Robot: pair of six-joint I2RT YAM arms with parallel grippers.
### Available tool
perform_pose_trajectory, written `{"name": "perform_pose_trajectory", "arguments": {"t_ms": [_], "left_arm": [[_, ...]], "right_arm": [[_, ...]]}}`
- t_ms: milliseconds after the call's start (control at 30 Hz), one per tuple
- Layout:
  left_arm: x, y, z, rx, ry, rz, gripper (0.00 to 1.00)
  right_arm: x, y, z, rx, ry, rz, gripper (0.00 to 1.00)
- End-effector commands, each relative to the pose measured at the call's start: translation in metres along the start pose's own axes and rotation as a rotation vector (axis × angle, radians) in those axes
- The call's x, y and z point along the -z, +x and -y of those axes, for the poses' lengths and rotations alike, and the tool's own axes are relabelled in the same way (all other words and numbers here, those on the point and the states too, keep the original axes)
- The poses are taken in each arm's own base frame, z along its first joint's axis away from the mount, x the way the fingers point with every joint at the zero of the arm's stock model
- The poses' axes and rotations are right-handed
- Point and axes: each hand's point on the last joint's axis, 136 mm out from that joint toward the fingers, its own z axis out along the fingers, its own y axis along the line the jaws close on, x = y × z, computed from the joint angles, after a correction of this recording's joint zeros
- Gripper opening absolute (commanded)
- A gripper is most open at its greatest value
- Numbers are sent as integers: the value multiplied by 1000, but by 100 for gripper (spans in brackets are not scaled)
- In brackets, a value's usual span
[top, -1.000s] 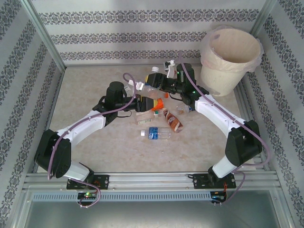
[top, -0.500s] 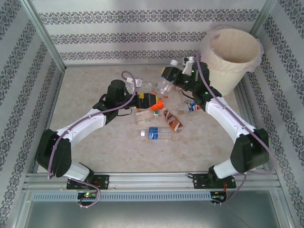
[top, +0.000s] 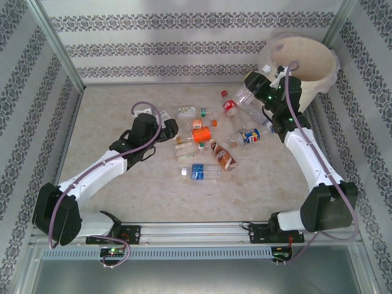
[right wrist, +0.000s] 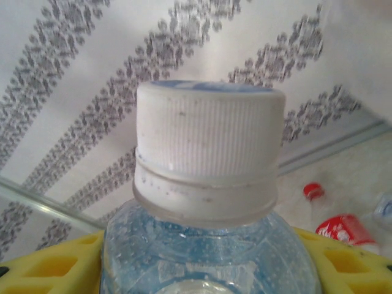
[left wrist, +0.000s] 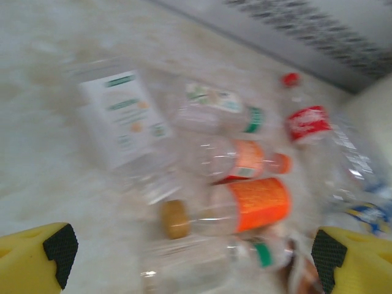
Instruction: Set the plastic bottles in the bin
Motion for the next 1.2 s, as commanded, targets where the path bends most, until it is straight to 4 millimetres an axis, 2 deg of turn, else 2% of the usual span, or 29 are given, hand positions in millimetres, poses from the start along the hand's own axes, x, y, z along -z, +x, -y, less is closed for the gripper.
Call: {"name": "perform_pose_trajectory", "arguments": {"t_ms": [0,267,433,533,667,833,1033,1167], "left_arm": [[5,3,-48,44,-254,-1,100],[-1,12,-55,60,-290,-29,100],[-1,17,-62,66,-309,-35,100],[0,17,-63,68,-313,-32,100],[0,17,-64,63,-317,-30,100],[0,20,-68,68,-323,-33,100],[-5,31,-72,90,-330,-58,100],[-3,37,-81,94,-367,-70,100]], "right_arm": [[1,-54,-20,71,-16,184,41],[-16,-120,-11,26,3,365,41],[-13,-159,13,-8,68,501,41],[-17,-175,36,-54,100,534,41],[-18,-190,66,-84,142,566,42],[-6,-208,121,-140,254,638,42],[-13,-216,147,-139,288,601,43],[-13,-220,169,-80,406,613,44]]}}
